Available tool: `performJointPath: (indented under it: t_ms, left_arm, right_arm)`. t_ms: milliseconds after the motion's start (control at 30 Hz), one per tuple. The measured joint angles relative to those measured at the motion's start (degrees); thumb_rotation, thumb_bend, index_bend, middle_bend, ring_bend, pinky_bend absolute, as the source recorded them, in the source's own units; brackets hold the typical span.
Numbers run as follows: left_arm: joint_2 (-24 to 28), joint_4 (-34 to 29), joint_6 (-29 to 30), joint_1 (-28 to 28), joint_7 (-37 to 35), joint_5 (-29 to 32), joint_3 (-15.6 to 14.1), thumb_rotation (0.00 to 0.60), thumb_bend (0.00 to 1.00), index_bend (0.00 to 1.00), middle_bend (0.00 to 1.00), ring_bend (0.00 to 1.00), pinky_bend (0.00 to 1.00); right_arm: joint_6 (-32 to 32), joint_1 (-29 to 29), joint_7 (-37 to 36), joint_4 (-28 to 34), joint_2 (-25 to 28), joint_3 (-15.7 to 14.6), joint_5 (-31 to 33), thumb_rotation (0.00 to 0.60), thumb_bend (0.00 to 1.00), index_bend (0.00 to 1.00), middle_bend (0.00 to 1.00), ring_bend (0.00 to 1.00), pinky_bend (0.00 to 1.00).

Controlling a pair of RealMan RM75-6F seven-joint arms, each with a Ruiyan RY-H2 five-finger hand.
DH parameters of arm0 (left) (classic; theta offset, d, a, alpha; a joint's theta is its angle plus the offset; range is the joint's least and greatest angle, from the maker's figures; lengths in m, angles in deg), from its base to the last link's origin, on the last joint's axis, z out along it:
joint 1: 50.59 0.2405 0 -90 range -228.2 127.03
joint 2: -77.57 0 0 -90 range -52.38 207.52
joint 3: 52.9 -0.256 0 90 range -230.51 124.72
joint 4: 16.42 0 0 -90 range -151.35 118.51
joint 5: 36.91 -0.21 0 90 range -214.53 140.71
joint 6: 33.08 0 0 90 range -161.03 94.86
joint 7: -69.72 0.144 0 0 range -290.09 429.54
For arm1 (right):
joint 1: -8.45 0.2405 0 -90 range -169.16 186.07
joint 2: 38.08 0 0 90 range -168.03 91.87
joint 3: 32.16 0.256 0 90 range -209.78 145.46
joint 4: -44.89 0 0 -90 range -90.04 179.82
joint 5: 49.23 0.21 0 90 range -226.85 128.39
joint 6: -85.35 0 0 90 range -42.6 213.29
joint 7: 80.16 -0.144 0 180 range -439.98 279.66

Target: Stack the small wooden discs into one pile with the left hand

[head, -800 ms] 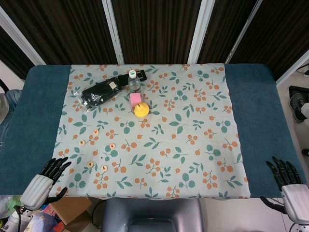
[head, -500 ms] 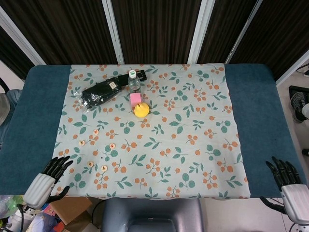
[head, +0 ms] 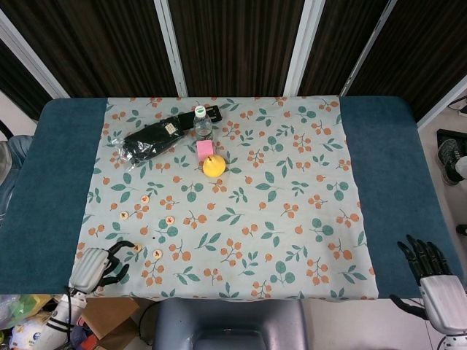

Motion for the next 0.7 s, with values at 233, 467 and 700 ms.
performJointPath:
  t_ms: [233, 467, 700]
  left_arm:
    - [-4.8, 4.3, -2.6, -1.2, 0.7, 3.3, 1.6, 0.600, 0.42, 0.33, 1.00, 1.00, 1.00]
    - [-6.6, 6.2, -5.6, -2.2, 3.2, 5.6, 2.2, 0.600, 0.42, 0.33, 1.00, 1.00, 1.00]
    - [-7.9, 7.7, -6.8, -2.7, 4.5, 7.2, 2.8, 0.600, 0.42, 0.35, 1.00, 1.00, 1.00]
  right_arm:
    - [0.2, 0.1, 0.1, 0.0, 0.0, 0.0, 0.0, 0.600, 0.10, 0.00, 0.00, 0.00, 0.00]
    - [-0.3, 0.0, -0.6, -0.2, 0.1, 0.1, 0.0, 0.600, 0.10, 0.00, 0.00, 0.00, 0.00]
    - [-0.3, 0.0, -0.6, -0.2, 0.1, 0.0, 0.0, 0.600, 0.10, 0.00, 0.00, 0.00, 0.00]
